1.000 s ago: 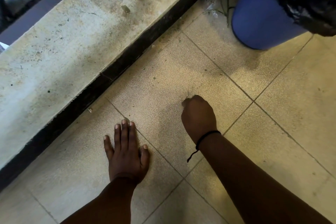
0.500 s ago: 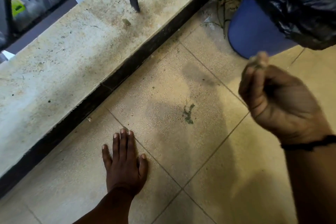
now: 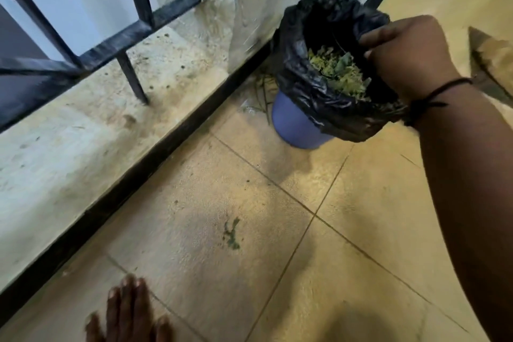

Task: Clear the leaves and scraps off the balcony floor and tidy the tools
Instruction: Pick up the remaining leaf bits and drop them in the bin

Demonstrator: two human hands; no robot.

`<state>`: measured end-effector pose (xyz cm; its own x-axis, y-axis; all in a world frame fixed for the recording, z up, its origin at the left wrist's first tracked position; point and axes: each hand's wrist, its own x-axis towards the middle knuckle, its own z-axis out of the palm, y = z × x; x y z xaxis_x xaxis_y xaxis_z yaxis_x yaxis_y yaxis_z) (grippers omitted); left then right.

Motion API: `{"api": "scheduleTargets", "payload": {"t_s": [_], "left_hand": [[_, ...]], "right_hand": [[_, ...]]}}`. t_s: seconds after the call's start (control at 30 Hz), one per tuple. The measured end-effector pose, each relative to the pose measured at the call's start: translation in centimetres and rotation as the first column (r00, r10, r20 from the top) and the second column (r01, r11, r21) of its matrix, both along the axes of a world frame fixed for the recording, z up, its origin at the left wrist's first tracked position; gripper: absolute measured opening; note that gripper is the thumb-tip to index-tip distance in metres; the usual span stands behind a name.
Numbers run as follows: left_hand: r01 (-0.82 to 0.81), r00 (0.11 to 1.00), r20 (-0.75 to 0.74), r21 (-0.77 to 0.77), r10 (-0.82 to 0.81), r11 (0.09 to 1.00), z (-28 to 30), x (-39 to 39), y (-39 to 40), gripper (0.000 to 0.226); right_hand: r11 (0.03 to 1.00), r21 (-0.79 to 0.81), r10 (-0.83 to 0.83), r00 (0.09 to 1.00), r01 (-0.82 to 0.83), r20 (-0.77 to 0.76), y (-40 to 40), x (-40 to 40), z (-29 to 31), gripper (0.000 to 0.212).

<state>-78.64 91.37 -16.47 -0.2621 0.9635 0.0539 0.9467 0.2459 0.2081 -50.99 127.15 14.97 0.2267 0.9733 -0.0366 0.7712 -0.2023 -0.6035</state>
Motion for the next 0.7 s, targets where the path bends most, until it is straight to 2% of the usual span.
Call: {"api": "scheduleTargets", "payload": {"t_s": [0.03,0.07,0.17,0.23,0.3,0.33,0.4,0.43,0.47,0.5,0.57,0.63,0.7], "left_hand": [[-0.015,1.0,0.016,-0.038,0.016,0.999,0.5,0.0,0.1,0.074],[-0.021,1.0,0.008,-0.041,0.022,0.999,0.3,0.0,0.1,0.071],[-0.036,0.999,0.002,-0.096,0.037,0.995,0.4,-0.3,0.0,0.073],[-0.037,0.999,0.008,-0.104,0.038,0.994,0.5,-0.6,-0.3,0.073],[-0.036,0.999,0.028,-0.098,0.038,0.995,0.5,-0.7,-0.5,0.071],[-0.034,0.999,0.038,-0.091,0.037,0.995,0.4,-0.7,-0.4,0.074],[-0.028,0.998,0.053,-0.098,0.033,0.995,0.6,-0.6,-0.4,0.076],[-0.026,0.998,0.054,-0.107,0.032,0.994,0.6,-0.6,-0.4,0.076],[-0.03,0.998,0.05,-0.116,0.036,0.993,0.6,-0.5,-0.6,0.076],[-0.032,0.998,0.055,-0.132,0.04,0.991,0.6,-0.5,-0.6,0.076],[-0.036,0.998,0.051,-0.154,0.044,0.987,0.6,-0.6,-0.8,0.075],[-0.029,0.998,0.055,-0.18,0.04,0.983,0.6,-0.6,-1.0,0.075],[-0.013,0.998,0.063,-0.203,0.026,0.979,0.4,-0.7,-1.0,0.075]], "right_hand": [[0.993,0.104,-0.077,0.988,0.063,0.137,0.4,-0.4,-0.3,0.029],[0.984,0.169,-0.087,0.984,0.06,0.157,0.6,1.6,-1.4,0.028],[0.947,0.315,-0.091,0.992,0.06,0.084,0.3,0.2,-3.1,0.016],[0.889,0.455,-0.064,0.998,0.049,0.018,-2.7,-1.1,-4.5,0.01],[0.838,0.542,0.059,0.998,-0.06,0.019,-7.6,-4.0,-7.5,0.004],[0.848,0.51,0.163,0.987,-0.144,0.008,-10.2,-5.6,-9.7,0.007],[0.878,0.339,0.366,0.93,-0.339,-0.018,-15.8,-7.9,-15.2,0.008],[0.884,0.227,0.415,0.91,-0.408,0.021,-18.5,-8.5,-18.1,0.015],[0.894,0.09,0.433,0.898,-0.439,0.083,-21.0,-8.7,-21.1,0.036],[0.909,-0.071,0.417,0.898,-0.41,0.139,-22.9,-8.4,-23.6,0.064],[0.92,-0.315,0.304,0.933,-0.235,0.192,-25.4,-7.6,-27.0,0.11],[0.925,-0.354,0.233,0.943,-0.139,0.239,-26.3,-7.1,-28.6,0.128],[0.936,-0.337,0.196,0.943,-0.099,0.267,-25.4,-7.4,-28.8,0.132]]}}
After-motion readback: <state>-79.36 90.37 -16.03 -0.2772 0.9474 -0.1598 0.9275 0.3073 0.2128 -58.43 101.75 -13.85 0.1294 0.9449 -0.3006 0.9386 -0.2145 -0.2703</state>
